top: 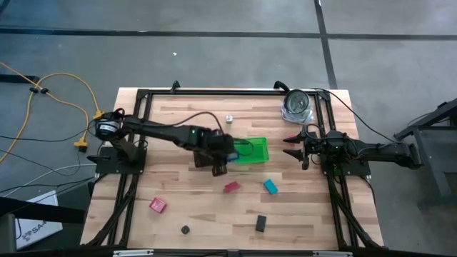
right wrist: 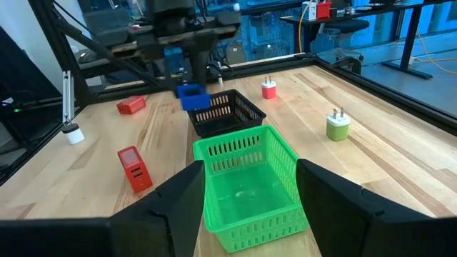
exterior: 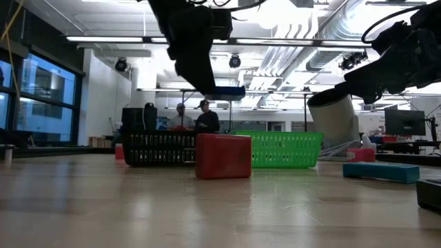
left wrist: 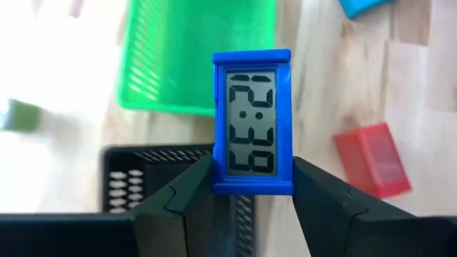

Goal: Pick & Place Office items
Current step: Put the blue digital timer into the green bin

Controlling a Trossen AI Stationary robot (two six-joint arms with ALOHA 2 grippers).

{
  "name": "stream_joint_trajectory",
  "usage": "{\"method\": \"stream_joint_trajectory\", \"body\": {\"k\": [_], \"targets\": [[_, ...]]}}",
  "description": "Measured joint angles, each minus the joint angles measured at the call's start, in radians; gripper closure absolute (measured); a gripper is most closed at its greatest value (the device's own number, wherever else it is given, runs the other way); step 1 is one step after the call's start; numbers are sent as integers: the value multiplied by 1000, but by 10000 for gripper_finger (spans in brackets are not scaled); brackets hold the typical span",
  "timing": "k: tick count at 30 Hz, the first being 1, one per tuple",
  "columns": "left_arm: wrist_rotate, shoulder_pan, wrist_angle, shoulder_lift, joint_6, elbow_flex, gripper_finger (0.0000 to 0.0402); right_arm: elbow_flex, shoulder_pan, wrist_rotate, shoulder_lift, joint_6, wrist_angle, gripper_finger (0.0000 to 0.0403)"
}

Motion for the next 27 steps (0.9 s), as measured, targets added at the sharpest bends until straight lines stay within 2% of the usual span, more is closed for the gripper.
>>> {"method": "stream_joint_trajectory", "body": {"k": [6, 15, 27], "targets": [[6, 57, -13, 17, 89, 49, 241, 0, 0, 0, 0, 0, 0, 196], [72, 129, -25, 130, 213, 164, 241, 0, 0, 0, 0, 0, 0, 196], [133, 164, -3, 263, 288, 235, 241, 0, 0, 0, 0, 0, 0, 196]]}}
